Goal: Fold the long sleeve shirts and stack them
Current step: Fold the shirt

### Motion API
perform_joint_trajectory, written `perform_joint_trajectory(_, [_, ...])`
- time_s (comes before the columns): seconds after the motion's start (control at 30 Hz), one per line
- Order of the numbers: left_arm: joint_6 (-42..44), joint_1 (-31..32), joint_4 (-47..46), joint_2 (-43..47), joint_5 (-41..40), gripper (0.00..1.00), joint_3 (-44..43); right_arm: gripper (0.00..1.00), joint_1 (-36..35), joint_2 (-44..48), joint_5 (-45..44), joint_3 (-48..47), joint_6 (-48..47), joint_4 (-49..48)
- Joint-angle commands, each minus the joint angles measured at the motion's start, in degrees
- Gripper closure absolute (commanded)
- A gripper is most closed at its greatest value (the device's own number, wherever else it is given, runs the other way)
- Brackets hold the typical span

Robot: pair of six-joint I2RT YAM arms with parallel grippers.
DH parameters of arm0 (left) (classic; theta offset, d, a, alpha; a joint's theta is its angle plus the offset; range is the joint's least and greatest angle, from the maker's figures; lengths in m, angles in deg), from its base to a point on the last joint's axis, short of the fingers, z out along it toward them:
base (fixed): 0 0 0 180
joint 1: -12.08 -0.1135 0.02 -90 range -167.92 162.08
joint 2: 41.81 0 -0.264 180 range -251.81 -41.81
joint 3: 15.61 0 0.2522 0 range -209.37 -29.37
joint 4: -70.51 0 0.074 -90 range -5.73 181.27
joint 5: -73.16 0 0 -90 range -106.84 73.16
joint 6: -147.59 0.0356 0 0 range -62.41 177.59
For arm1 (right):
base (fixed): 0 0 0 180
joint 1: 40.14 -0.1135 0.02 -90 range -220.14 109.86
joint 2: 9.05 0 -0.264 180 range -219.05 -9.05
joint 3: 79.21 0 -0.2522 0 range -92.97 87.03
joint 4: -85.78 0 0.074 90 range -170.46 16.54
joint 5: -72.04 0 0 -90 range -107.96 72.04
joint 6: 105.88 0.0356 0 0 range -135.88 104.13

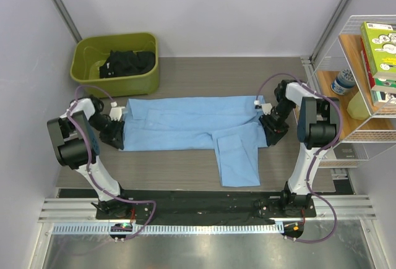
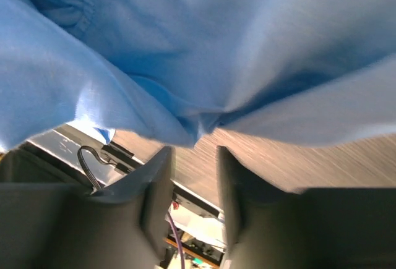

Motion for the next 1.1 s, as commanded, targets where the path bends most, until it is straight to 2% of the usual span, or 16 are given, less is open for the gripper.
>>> perform_joint_trajectory(0.0, [4.11,-0.55,5.06,6.24,9.31,0.50,-4.45,0.54,0.59,5.52,-1.54,-6.69,-1.73,3.58])
perform_joint_trajectory(0.07, [5.27,-0.03,5.77,12.75,15.62,0.35,-6.55,0.54,0.68,8.32,-1.28,-8.73,-3.49,4.74])
perform_joint_trajectory(0.13, [7.19,1.63,5.69,19.75,18.11,0.29,-8.92,0.54,0.59,10.18,1.60,-10.40,-6.38,5.62])
perform_joint_trajectory(0.2, [7.91,6.98,2.81,24.79,16.72,0.27,-9.02,0.55,0.24,12.03,3.98,-11.02,-7.36,5.80])
perform_joint_trajectory(0.3, [5.90,15.42,-9.04,35.68,15.13,0.01,-5.00,0.57,-1.33,12.91,10.48,-10.59,-8.51,5.80])
perform_joint_trajectory(0.33, [2.06,19.10,-16.47,37.62,15.56,0.00,-1.94,0.57,-2.12,12.83,12.15,-10.23,-8.08,5.54])
perform_joint_trajectory(0.4, [1.93,23.68,-19.61,40.71,17.48,0.00,0.63,0.60,-5.99,11.69,12.25,-8.92,-7.02,3.34])
perform_joint_trajectory(0.43, [3.24,28.58,-19.54,40.63,18.02,0.00,0.73,0.61,-7.91,11.07,12.52,-8.56,-6.49,2.55])
perform_joint_trajectory(0.47, [4.90,31.84,-19.27,39.15,17.51,0.00,0.64,0.63,-8.45,10.46,14.08,-8.21,-5.18,1.15])
perform_joint_trajectory(0.5, [5.70,35.62,-18.92,37.75,12.80,0.00,0.12,0.64,-8.98,8.97,15.06,-8.04,-4.39,0.44])
perform_joint_trajectory(0.53, [6.15,43.40,-18.31,35.73,10.41,0.02,-0.41,0.66,-9.60,8.09,15.94,-8.21,-3.34,-0.17])
perform_joint_trajectory(0.63, [5.28,52.85,-17.95,26.77,8.80,0.15,-3.92,0.71,-9.78,4.57,19.63,-9.52,-0.26,-1.40])
perform_joint_trajectory(0.7, [1.33,55.68,-20.93,19.91,9.85,0.19,-6.47,0.73,-9.78,2.73,20.25,-9.97,1.07,-2.46])
perform_joint_trajectory(0.8, [-2.01,60.43,-26.12,11.40,11.87,0.21,-10.06,0.76,-9.78,-0.61,19.73,-9.09,2.29,-4.75])
perform_joint_trajectory(0.9, [-4.38,63.15,-27.62,2.36,14.07,0.23,-16.21,0.78,-9.43,-3.60,19.55,-8.56,3.88,-6.68])
perform_joint_trajectory(1.07, [-9.58,65.19,-28.67,-6.91,15.66,0.27,-25.01,0.78,-8.72,-5.80,20.60,-9.17,5.55,-8.09])
